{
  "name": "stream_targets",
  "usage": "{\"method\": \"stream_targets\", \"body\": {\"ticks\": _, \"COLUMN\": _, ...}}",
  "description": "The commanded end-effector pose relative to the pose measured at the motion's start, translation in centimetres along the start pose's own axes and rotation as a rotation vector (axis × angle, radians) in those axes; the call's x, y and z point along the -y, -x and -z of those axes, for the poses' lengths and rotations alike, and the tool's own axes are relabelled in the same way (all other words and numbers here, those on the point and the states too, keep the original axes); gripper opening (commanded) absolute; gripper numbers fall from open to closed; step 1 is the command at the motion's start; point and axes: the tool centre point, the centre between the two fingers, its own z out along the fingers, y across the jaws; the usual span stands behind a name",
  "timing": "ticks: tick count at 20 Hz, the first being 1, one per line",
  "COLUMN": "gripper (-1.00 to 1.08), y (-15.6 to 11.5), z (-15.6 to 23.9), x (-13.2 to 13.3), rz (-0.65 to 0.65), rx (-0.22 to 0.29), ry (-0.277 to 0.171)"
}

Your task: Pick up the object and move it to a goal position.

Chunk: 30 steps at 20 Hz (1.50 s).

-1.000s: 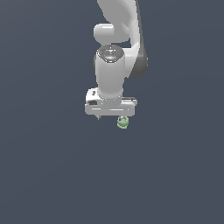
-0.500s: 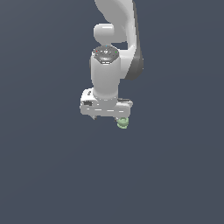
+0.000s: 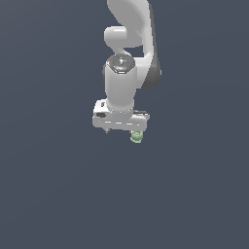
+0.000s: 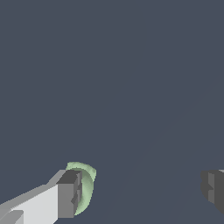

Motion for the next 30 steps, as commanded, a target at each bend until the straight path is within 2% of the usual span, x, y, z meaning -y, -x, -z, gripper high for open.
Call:
{"method": "stream_targets", "body": {"ticks": 1, "gripper": 1.00, "y": 0.5, "z": -0.6, "x": 0.7, "rz": -0.019, "rx": 0.002, "ry": -0.004}}
{"method": "stream_targets", "body": {"ticks": 16, "gripper": 1.00, "y": 6.7, "z": -6.6, "x": 7.0, "rz": -0.234, "rx": 0.023, "ry": -0.034}}
{"method": "stream_targets", "body": {"ticks": 23, "gripper": 1.00, "y": 8.5, "z": -7.9, "x": 8.2, "rz": -0.289, "rx": 0.029, "ry": -0.037}}
{"method": "stream_targets", "body": {"ticks": 30, "gripper": 1.00, "y": 8.7, "z": -8.2, "x": 8.4, "rz": -0.293, "rx": 0.031, "ry": -0.038}}
